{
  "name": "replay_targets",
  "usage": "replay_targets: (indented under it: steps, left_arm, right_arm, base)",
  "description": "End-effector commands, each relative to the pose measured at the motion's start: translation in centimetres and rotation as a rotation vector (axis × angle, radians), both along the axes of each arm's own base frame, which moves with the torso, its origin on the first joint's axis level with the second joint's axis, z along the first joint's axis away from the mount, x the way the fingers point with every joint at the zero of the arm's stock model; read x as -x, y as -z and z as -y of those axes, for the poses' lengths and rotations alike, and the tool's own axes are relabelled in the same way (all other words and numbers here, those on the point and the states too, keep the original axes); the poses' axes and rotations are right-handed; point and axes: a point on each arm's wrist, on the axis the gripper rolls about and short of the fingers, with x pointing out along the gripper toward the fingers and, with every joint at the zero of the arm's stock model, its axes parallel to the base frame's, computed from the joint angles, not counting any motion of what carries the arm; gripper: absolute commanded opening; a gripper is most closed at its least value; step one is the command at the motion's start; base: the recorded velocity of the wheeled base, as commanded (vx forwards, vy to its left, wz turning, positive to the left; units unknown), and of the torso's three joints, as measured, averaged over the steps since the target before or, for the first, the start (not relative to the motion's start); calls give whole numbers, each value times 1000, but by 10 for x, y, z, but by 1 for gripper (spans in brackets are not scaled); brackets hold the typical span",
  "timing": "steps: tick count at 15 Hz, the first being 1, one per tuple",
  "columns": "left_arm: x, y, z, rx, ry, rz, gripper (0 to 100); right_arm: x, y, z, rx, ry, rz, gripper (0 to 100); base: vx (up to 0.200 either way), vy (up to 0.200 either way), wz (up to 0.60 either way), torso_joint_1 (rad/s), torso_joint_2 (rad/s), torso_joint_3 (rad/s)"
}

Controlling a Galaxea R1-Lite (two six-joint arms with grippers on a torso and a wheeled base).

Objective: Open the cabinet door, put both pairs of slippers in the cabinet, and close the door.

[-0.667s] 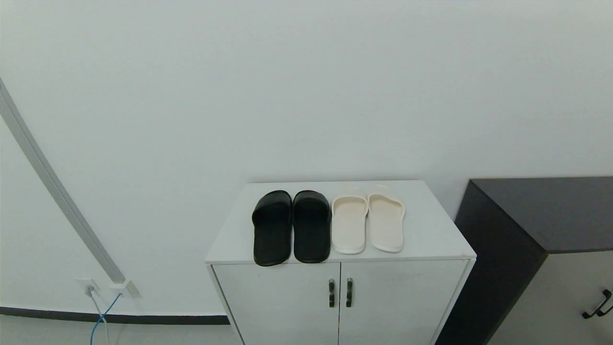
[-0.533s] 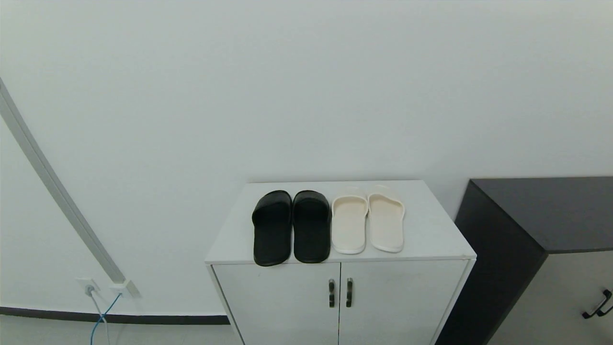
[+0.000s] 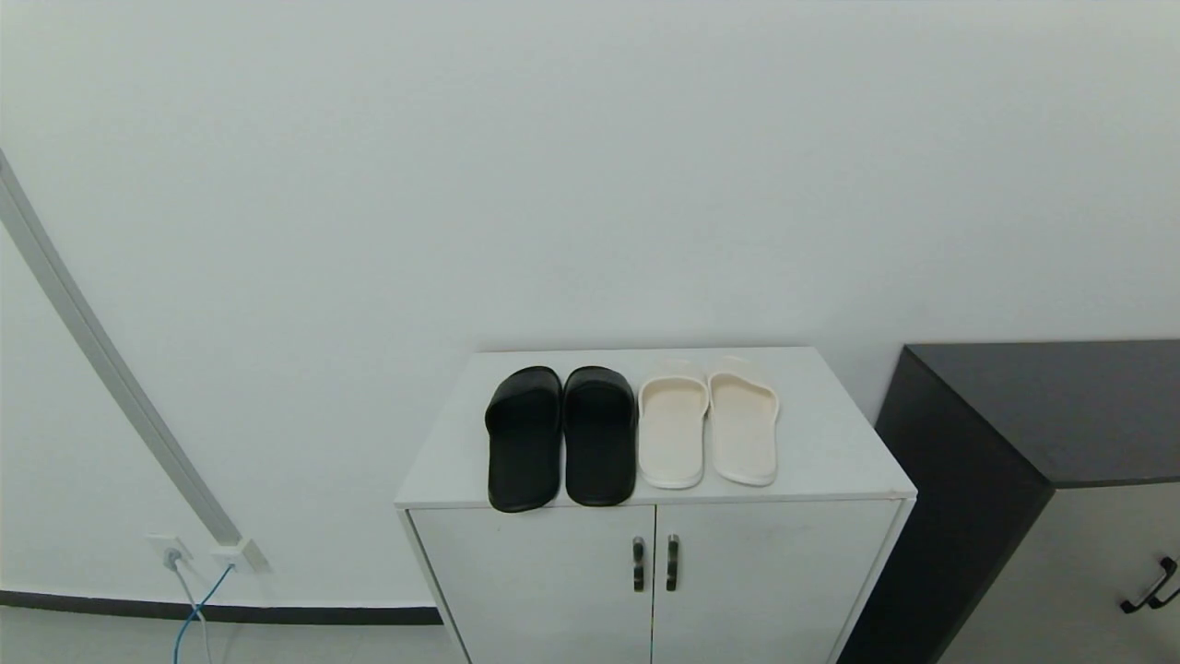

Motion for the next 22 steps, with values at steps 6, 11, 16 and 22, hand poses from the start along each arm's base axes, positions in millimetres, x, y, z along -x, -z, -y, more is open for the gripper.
replay_targets:
  steps: [6, 11, 16, 22]
  left_arm:
    - [0, 0, 0, 3, 2, -1, 0]
    - [0, 0, 0, 4, 2, -1, 0]
    - [0, 0, 0, 3, 2, 0, 0]
    - [0, 0, 0, 4, 0, -1, 0]
  right_arm:
    - [-111, -21, -77, -78, -142, -194, 100]
    - [-154, -21, -145, -72, -106, -208, 100]
    - [-193, -12, -211, -77, -39, -183, 100]
    - [-236, 13, -252, -43, 87, -141, 100]
  base:
    - [0, 0, 0, 0, 0, 0]
    - [0, 0, 0, 0, 0, 0]
    - [0, 0, 0, 0, 0, 0]
    - [0, 0, 0, 0, 0, 0]
